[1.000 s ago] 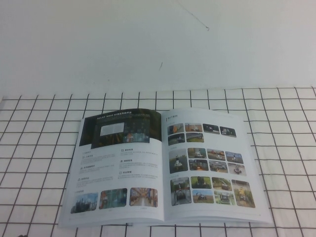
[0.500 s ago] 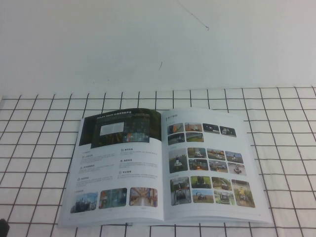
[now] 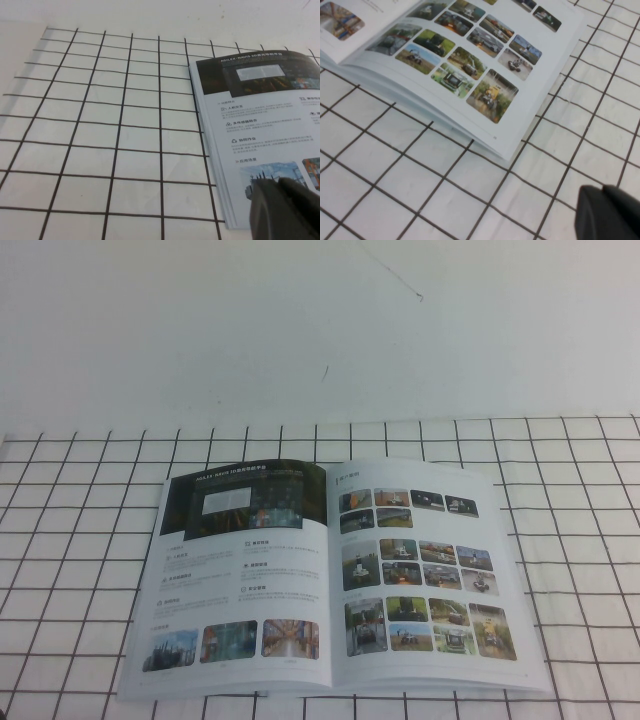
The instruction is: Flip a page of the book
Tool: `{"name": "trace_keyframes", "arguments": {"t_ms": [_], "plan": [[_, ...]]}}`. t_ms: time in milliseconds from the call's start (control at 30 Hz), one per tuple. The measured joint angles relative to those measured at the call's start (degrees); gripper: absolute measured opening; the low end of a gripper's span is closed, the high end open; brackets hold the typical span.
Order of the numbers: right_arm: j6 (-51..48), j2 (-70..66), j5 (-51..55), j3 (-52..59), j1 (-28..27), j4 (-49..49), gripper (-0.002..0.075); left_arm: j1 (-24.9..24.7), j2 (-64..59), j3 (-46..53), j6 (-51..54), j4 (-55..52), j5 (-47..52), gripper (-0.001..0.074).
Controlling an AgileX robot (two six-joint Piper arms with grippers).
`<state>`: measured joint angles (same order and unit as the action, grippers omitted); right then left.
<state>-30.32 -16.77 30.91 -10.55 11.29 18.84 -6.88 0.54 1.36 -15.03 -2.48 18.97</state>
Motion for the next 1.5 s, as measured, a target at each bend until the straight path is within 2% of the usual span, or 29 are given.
{"name": "trace_keyframes", "arguments": {"t_ms": [700,867,967,1100,1200,1300,1500], "plan": [[0.00,0.31,0.00,0.10,0.00,0.00,-0.0002,0.00,0.00,0.00,-0.50,-0.09,0.00,-0.0003],[0.41,6.85,-4.37,0.36,0.00,-6.25,-0.0002,0.00,0.00,0.00,-0.50,-0.09,0.00,-0.0003],[6.09,12.23,-9.45,2.66,0.00,-12.20,-0.0002,0.00,0.00,0.00,-0.50,-0.09,0.05,-0.0003],[21.04,16.75,-14.66,8.90,-1.17,-20.65,-0.0002,0.00,0.00,0.00,-0.50,-0.09,0.05,-0.0003],[27.59,17.33,-11.16,11.70,-2.22,-22.91,-0.0002,0.00,0.00,0.00,-0.50,-0.09,0.14,-0.0003],[28.75,17.46,-9.16,12.09,-3.01,-24.36,-0.0002,0.00,0.00,-0.10,-0.50,-0.21,0.18,-0.0003],[23.65,17.46,-9.16,12.09,-3.37,-25.72,-0.0002,0.00,0.00,-0.09,-0.40,-0.21,0.18,-0.0003]]}}
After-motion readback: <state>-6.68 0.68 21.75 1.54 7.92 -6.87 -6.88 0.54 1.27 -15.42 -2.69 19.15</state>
